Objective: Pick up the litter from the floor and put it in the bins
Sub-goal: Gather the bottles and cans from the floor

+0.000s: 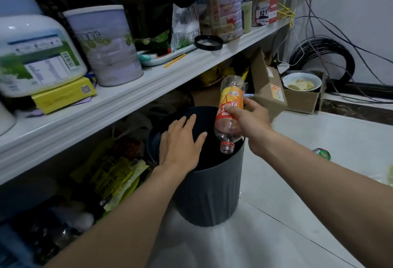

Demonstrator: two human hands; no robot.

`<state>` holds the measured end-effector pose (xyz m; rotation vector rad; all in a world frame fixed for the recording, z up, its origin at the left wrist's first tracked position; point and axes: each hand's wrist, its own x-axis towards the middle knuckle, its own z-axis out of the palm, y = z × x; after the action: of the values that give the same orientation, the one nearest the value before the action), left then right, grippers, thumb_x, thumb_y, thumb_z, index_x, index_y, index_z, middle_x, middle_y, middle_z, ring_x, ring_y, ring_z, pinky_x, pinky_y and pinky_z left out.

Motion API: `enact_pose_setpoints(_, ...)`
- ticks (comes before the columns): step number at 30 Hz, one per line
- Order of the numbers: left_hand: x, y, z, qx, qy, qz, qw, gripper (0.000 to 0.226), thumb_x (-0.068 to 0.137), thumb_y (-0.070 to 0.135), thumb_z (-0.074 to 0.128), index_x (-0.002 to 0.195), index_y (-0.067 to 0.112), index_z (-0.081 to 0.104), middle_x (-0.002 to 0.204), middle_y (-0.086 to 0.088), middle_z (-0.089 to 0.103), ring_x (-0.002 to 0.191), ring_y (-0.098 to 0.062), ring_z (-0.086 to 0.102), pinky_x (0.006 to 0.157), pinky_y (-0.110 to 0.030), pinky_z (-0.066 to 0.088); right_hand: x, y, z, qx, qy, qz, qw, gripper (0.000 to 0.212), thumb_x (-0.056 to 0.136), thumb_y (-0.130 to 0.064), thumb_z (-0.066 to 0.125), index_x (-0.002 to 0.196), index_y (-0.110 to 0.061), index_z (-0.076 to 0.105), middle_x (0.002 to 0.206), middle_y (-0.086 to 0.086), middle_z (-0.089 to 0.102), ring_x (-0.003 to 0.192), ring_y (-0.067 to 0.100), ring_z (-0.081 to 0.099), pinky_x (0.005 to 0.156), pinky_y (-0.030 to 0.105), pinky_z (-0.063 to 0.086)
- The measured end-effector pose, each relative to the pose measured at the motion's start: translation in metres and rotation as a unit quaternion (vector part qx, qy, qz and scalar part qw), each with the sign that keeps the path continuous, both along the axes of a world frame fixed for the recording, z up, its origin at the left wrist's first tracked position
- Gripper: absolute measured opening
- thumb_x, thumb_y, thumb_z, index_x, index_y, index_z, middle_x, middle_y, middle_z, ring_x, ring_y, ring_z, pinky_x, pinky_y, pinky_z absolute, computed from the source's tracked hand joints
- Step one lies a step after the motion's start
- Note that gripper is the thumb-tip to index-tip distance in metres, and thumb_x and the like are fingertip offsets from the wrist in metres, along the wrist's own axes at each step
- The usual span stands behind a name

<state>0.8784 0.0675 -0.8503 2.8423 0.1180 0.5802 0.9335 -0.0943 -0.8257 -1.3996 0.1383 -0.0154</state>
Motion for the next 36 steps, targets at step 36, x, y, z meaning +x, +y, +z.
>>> enact_pose_setpoints(36, 0.021, -0.238, -0.024, 0.175, 0.071, -0.16, 0.969, 0.058, 0.1, 0.052, 0.027, 0.151, 0.025, 0.022, 0.159, -0.004, 0.021, 0.147, -0.025, 0.013, 0.116, -0.045, 0.019, -0.066, -0.287, -0.071, -0.719, 0.025, 0.044, 0.693, 0.061, 0.095, -0.049, 0.045, 0.144, -0.015, 0.032, 0.142, 0.012, 0.041, 0.132, 0.03, 0.035, 0.107, 0.039, 0.031)
